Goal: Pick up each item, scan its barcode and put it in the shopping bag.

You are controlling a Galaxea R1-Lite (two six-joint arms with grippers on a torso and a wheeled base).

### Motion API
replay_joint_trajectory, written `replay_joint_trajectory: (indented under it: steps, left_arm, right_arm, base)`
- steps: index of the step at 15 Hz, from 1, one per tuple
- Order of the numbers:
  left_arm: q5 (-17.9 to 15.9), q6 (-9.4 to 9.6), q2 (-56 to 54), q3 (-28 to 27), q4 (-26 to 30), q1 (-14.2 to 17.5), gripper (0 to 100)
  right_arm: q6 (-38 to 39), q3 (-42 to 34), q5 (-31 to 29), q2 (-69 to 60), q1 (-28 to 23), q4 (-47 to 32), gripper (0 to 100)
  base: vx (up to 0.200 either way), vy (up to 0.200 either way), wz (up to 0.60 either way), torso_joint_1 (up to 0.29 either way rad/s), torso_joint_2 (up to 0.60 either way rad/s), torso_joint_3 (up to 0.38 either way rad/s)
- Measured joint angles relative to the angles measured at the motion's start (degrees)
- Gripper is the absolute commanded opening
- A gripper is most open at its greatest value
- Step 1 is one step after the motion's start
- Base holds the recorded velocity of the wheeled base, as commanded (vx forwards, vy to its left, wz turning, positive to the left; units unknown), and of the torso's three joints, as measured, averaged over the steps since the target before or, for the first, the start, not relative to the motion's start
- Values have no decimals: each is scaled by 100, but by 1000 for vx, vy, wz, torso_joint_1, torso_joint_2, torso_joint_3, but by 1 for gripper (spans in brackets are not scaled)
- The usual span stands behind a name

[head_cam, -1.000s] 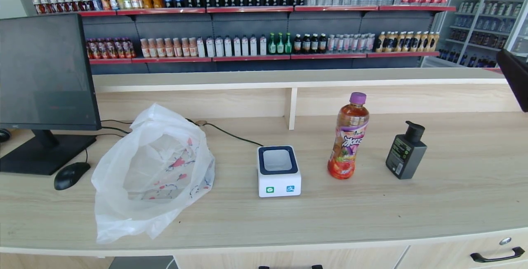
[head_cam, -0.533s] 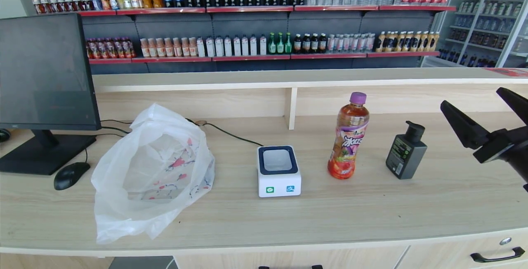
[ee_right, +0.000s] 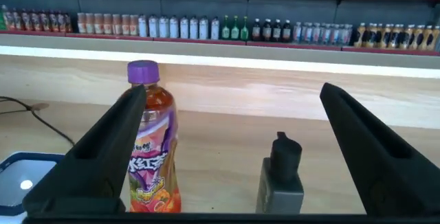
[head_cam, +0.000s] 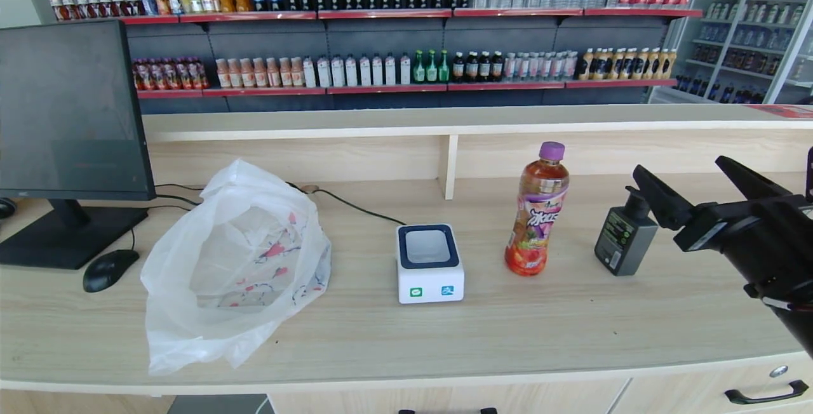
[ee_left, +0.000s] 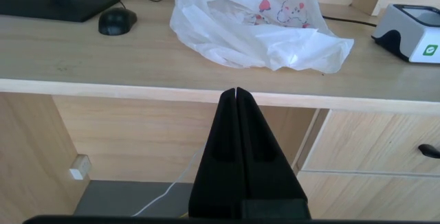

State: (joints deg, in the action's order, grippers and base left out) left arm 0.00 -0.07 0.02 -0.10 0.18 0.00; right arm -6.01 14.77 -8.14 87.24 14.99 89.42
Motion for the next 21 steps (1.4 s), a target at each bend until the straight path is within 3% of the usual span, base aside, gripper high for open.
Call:
replay_joint_trajectory:
  steps: [3,9,21]
  left_arm:
    - [0,0,0,0,0,0,0]
    - [0,0,0,0,0,0,0]
    - [0,0,0,0,0,0,0]
  right_arm:
    - [177,-102,-382,330,529,-16,100]
    - [388,127,-463,1133,1011,-18,100]
    - [735,672,-480,2271,948,2,100]
  base:
    - [0,0,0,0,0,0]
    - [0,0,0,0,0,0]
    - [0,0,0,0,0,0]
